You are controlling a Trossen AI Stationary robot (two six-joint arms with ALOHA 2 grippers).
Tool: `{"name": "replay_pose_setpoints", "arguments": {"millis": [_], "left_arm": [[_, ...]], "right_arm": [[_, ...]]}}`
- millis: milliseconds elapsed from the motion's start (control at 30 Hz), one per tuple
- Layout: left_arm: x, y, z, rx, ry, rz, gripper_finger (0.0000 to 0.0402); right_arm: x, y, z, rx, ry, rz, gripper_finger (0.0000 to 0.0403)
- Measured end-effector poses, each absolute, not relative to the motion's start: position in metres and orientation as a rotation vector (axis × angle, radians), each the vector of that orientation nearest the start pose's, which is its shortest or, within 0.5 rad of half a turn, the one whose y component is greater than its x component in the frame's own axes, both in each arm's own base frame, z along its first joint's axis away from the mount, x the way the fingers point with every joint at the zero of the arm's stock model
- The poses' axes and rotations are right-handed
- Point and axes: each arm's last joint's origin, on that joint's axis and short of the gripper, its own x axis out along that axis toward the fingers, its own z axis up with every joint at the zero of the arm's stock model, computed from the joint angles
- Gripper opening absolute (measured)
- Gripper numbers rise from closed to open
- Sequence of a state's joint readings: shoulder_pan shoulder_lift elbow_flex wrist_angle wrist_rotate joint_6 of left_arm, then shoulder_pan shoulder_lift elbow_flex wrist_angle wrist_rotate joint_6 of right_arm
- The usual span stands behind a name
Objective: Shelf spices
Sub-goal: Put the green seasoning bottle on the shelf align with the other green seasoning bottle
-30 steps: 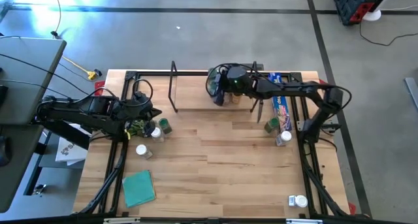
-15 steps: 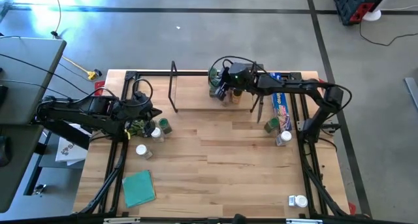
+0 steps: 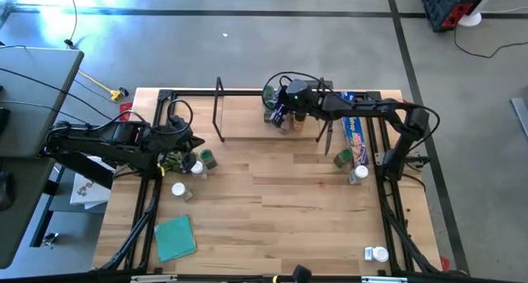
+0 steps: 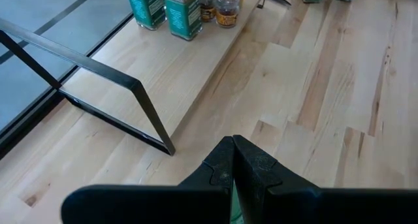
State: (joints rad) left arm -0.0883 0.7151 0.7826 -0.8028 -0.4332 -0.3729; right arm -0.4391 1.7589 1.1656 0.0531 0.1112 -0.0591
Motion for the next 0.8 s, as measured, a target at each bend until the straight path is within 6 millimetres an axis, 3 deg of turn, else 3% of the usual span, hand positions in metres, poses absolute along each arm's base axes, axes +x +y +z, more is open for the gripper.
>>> {"name": "replay_pose_setpoints", "arguments": {"millis": [233,433,633,800], "left_arm": [[0.131,0.001,0.29,-0.162,0.641,0.456,0.0003],[0.131,0.001,0.29,-0.163,0.644,0.455,0.0003],[0.131,0.001,0.29,-0.162,0.644,0.455,0.0003],[0.131,0.001,0.29,-0.164,0.642,0.455,0.0003]], "right_arm": [[0.35,-0.168,0.229,0.038,0.531,-0.529,0.0002],[0.355,-0.143,0.26,-0.032,0.509,-0.529,0.0001],[0.363,-0.101,0.248,-0.045,0.634,-0.405,0.0],[0.371,-0.09,0.226,-0.054,0.718,-0.418,0.0]]}}
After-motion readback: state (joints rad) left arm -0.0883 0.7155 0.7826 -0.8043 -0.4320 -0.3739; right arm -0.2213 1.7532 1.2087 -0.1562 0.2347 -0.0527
